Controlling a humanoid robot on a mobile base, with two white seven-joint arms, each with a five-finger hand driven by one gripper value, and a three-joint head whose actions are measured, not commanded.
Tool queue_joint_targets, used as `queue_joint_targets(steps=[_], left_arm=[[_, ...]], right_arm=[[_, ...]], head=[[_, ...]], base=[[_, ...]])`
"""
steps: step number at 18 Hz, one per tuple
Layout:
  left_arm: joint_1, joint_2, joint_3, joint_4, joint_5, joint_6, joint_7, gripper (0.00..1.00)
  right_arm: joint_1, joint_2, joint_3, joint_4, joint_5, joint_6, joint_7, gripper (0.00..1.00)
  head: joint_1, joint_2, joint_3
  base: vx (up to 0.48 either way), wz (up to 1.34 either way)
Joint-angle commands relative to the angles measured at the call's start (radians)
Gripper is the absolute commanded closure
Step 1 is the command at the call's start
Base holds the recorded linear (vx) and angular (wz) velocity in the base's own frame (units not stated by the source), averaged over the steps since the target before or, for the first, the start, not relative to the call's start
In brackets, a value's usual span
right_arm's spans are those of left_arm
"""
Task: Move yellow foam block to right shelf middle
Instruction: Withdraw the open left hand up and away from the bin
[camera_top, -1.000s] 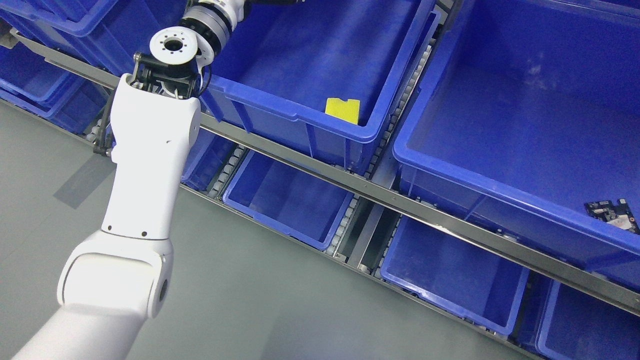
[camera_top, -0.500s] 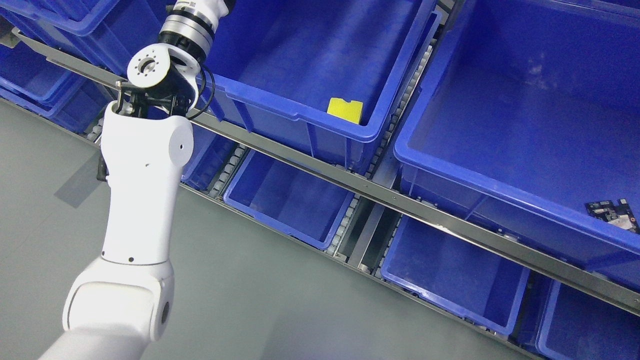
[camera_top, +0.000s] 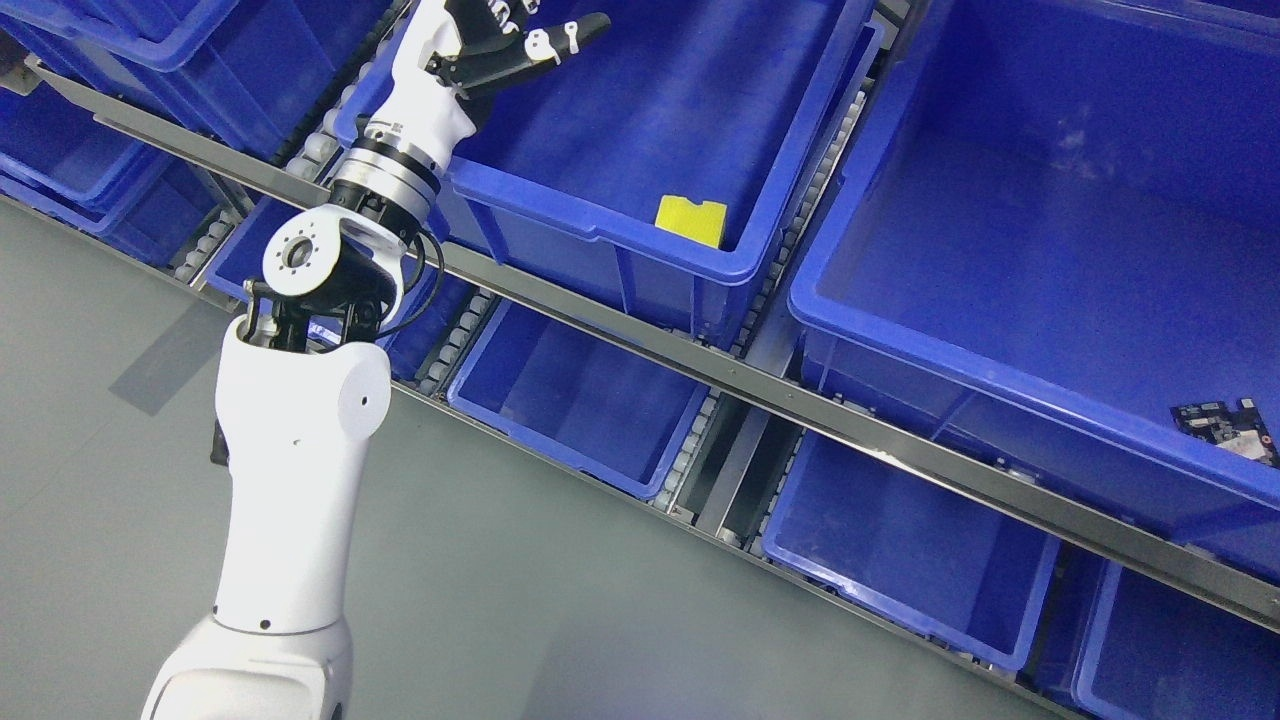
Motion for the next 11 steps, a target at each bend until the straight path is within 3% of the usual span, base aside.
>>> queue_joint_targets(steps=[1, 11], left_arm=[[0.067, 0.017, 0.027, -0.153, -0.01, 0.008, 0.021, 0.0], [0.067, 0.017, 0.035, -0.15, -0.061, 0.039, 0.034, 0.0]], right_arm=[[0.002, -0.017, 0.0, -0.017, 0.003, 0.001, 0.0, 0.0], [0.002, -0.017, 0.0, -0.017, 0.003, 0.001, 0.0, 0.0]], head=[[0.0, 0.0, 0.0], [0.0, 0.0, 0.0]], base=[[0.0, 0.0], [0.0, 0.0]])
